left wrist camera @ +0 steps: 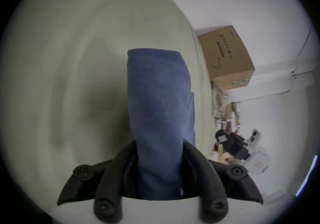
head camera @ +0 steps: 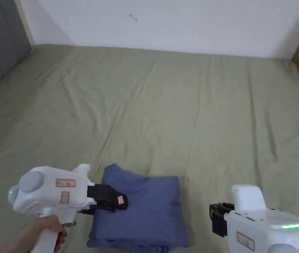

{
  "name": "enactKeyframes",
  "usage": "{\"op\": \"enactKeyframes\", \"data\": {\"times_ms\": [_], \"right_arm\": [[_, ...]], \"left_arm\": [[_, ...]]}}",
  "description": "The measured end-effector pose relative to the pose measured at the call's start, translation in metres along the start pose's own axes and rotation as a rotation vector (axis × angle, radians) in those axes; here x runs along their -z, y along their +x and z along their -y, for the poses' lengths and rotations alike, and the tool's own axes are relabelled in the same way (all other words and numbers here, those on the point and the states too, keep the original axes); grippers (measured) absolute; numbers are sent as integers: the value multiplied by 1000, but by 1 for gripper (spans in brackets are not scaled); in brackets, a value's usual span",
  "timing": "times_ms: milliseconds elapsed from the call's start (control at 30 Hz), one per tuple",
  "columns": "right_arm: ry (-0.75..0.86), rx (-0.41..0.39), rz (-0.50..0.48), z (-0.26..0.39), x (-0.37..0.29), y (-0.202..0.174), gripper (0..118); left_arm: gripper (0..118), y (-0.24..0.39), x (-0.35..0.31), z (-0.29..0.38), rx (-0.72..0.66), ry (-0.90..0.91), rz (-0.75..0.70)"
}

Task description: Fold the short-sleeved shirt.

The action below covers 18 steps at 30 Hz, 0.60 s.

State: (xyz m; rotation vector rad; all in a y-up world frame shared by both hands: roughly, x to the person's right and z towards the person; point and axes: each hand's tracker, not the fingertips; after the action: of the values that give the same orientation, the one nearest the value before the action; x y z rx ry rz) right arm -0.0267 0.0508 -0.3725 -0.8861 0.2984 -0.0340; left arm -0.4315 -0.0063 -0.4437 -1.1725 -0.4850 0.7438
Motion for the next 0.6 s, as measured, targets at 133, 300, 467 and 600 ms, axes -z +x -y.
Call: {"op": "enactKeyframes", "data": {"times_ms": [133, 300, 467, 600], "right_arm": [[4, 11, -8, -1, 7, -12, 0], [-24, 30, -12, -2, 16, -21, 0], [-54, 3, 2, -1, 22, -33, 0], [-66, -17, 27, -5, 32, -46, 0]], "left_arm": [[22, -27, -63, -15, 45, 11, -249], [22, -86, -118, -43, 133, 11, -625], [22, -91, -150, -44, 219, -12, -919], [25, -105, -160, -55, 283, 18, -1074]]}}
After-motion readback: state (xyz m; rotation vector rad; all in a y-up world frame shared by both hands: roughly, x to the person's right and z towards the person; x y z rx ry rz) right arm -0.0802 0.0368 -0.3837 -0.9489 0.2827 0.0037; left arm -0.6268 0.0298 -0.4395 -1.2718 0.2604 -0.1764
